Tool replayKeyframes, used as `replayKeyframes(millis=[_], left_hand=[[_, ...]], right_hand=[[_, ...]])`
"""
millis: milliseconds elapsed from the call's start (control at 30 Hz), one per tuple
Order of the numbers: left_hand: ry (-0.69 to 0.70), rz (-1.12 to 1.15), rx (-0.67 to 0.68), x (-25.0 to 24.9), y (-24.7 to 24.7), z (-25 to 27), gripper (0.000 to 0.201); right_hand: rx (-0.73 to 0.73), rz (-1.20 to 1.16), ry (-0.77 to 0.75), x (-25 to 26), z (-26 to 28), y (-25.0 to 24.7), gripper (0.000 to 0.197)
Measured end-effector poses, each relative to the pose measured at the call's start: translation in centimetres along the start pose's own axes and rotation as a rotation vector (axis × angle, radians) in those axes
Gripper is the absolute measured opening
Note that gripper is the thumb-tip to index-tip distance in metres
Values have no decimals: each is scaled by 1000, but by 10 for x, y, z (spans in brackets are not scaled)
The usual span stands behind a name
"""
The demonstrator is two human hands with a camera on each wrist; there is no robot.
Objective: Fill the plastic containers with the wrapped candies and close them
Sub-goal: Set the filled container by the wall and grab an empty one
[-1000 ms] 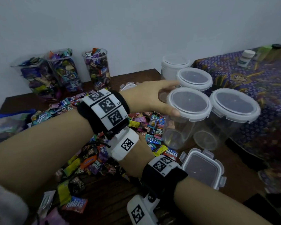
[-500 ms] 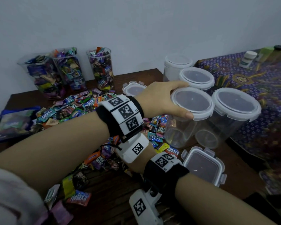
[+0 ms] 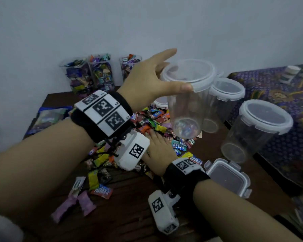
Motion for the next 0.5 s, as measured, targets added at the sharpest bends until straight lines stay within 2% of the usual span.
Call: replayKeyframes(millis=[100,200,267,333,500], left_hand=[[38,10,-87,-6,-25,19,114],[35,-2,-115,-6,-43,48,104],[6,-61,-156,-1,-55,68,94],[-38,-102,-194,7,-64,89,97],[-172,-86,-265,35,-70,131,92]], right_hand=[[140,62,-20,-1,1,5,71],[103,80,-32,5,6,-5,69],[87,42,-48,5,6,-4,56],[80,46,-49,2,1,0,52],[133,120,-58,-5,-9,13,72]])
Point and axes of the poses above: each hand's wrist, its own z-axis away from the middle knuckle, its own y-axis out of the palm, x = y × z, the point moved 6 cm from there along -z, towards the middle knuckle, and after that the axes turned 10 degrees about -y, right-handed, at the moved point
